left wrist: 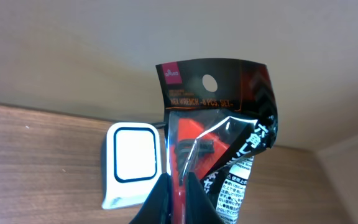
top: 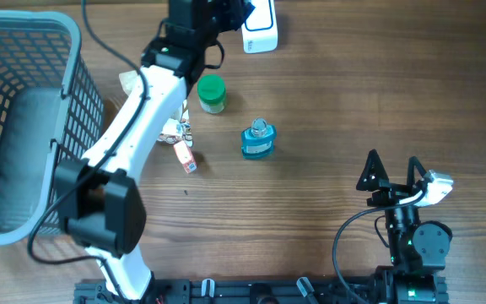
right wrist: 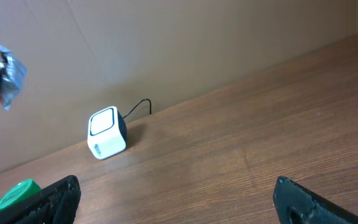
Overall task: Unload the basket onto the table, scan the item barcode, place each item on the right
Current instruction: 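Hold the hex wrench packet in front of the white scanner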
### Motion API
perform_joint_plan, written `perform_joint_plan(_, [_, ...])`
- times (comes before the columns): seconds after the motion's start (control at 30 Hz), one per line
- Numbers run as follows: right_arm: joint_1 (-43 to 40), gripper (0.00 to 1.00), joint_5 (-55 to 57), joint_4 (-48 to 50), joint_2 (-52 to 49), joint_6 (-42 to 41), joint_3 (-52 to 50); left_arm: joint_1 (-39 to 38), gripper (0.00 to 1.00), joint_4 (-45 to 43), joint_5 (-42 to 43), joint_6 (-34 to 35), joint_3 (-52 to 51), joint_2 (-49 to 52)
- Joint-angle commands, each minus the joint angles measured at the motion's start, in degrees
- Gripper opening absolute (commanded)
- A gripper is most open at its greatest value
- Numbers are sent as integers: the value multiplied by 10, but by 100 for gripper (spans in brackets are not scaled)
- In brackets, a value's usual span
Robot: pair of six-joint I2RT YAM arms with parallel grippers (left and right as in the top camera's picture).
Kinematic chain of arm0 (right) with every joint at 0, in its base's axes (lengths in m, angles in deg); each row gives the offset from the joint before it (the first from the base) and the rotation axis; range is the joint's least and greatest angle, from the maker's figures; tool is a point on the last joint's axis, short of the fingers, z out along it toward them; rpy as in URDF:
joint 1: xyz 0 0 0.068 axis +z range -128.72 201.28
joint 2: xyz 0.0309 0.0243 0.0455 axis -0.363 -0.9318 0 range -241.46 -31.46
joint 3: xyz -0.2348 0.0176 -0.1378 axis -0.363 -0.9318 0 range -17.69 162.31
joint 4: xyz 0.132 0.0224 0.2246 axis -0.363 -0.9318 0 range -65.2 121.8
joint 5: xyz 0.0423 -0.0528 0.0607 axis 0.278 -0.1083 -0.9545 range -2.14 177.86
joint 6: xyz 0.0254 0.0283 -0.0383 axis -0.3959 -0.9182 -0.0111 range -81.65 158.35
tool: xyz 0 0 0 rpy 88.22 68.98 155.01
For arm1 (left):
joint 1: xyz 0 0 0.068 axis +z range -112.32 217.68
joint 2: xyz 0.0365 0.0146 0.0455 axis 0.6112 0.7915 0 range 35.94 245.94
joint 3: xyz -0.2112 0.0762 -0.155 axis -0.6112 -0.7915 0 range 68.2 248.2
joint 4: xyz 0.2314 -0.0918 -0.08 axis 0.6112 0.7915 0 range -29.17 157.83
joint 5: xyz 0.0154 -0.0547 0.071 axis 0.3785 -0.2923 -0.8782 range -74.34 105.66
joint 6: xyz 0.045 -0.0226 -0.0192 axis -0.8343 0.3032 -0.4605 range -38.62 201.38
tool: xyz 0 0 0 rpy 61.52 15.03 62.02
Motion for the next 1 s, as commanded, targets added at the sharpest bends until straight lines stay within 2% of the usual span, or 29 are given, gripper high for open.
perform_joint_plan(0.0, [-1,100,-3,2,3,10,-1,-25,4,-1,-97,-97,31,35])
perform_joint_plan(0.23, [-1,100,-3,2,3,10,-1,-33,4,-21,-170,-265,31,49])
perform_joint_plan(0.5, [-1,100,-3,2,3,10,-1,-65,4,-103,-198,-402,60,157])
perform_joint_plan(0.63, [-1,100,-3,2,3,10,-1,-64,4,-96,-203,-436,123,219])
perform_joint_plan(0.97, [-1,100,-3,2,3,10,-1,-50,4,-84,-192,-456,129,256])
